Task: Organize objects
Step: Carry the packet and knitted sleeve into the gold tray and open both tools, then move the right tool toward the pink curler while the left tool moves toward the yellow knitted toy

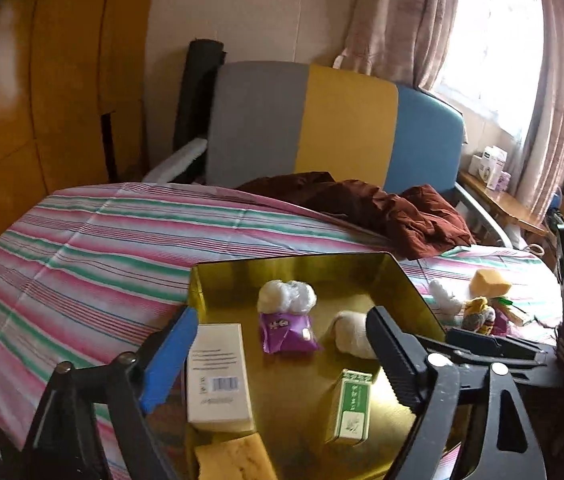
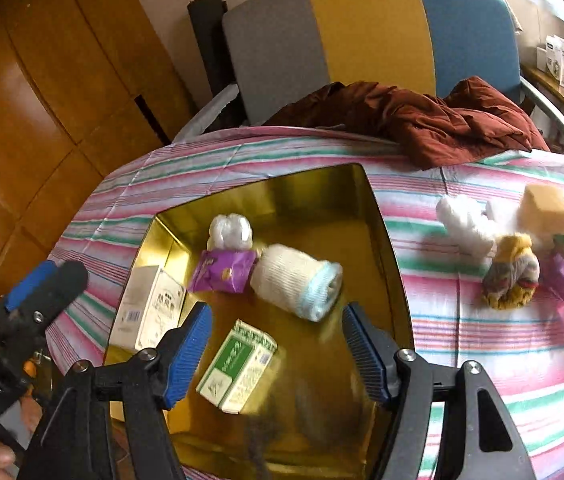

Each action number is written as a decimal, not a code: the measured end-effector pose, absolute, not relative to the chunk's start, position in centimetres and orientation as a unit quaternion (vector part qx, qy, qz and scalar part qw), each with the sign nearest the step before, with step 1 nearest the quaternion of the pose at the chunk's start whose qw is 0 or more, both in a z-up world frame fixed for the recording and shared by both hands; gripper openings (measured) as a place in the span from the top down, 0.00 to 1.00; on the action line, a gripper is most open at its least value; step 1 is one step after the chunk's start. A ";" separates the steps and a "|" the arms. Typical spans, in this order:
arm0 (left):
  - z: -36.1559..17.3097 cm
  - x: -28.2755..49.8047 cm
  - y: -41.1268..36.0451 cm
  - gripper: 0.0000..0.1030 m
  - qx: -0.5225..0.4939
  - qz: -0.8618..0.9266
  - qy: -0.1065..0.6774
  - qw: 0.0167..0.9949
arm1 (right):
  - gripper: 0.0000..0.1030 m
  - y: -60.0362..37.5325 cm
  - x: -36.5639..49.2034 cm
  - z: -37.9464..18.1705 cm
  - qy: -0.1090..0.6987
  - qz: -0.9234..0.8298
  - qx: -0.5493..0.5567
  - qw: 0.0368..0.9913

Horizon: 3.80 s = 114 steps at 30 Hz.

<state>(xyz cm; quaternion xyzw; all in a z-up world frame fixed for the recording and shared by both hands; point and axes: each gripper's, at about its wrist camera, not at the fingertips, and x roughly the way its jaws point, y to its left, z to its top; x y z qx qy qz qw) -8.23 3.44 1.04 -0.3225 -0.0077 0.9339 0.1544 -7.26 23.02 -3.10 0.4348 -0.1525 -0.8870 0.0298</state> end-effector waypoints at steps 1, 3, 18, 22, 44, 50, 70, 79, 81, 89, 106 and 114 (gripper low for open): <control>1.1 -7.9 3.3 0.12 -0.321 0.935 -0.008 0.150 | 0.34 22.9 -6.9 -3.0 -0.151 -0.888 0.433 0.027; 1.2 -7.4 3.1 0.08 -0.317 0.938 -0.007 0.141 | 0.34 22.8 -6.1 -3.0 -0.144 -0.891 0.429 0.017; 0.7 -4.5 2.8 0.04 -0.307 0.944 0.025 0.116 | 0.34 21.4 -3.5 -2.9 -0.103 -0.905 0.412 -0.007; 0.9 -4.1 2.9 0.04 -0.303 0.945 0.027 0.119 | 0.34 21.7 -3.1 -2.9 -0.106 -0.906 0.410 -0.009; 0.9 -1.9 6.2 0.03 -0.301 0.937 0.070 0.160 | 0.34 25.9 -1.0 -3.3 -0.147 -0.903 0.400 -0.046; 0.8 -1.4 7.3 0.03 -0.302 0.934 0.083 0.172 | 0.34 27.8 -0.4 -3.7 -0.162 -0.900 0.400 -0.063; -1.2 -0.7 10.5 0.02 -0.331 0.909 0.102 0.233 | 0.34 42.0 4.0 -4.7 -0.269 -0.841 0.423 -0.203; -1.7 -1.1 11.6 0.02 -0.343 0.899 0.104 0.251 | 0.33 48.6 3.8 -6.3 -0.320 -0.800 0.447 -0.242; -1.9 -1.2 11.8 0.02 -0.346 0.897 0.106 0.253 | 0.33 49.5 3.1 -7.2 -0.334 -0.789 0.451 -0.250; -2.7 -1.6 12.7 0.02 -0.359 0.889 0.112 0.260 | 0.28 50.9 -0.1 -9.0 -0.355 -0.774 0.464 -0.244; -2.6 -2.3 16.0 0.02 -0.362 0.876 0.124 0.294 | 0.32 51.4 0.8 -10.2 -0.347 -0.765 0.480 -0.255; -1.8 -4.2 19.3 0.02 -0.369 0.865 0.113 0.320 | 0.32 49.6 0.3 -9.7 -0.340 -0.780 0.492 -0.184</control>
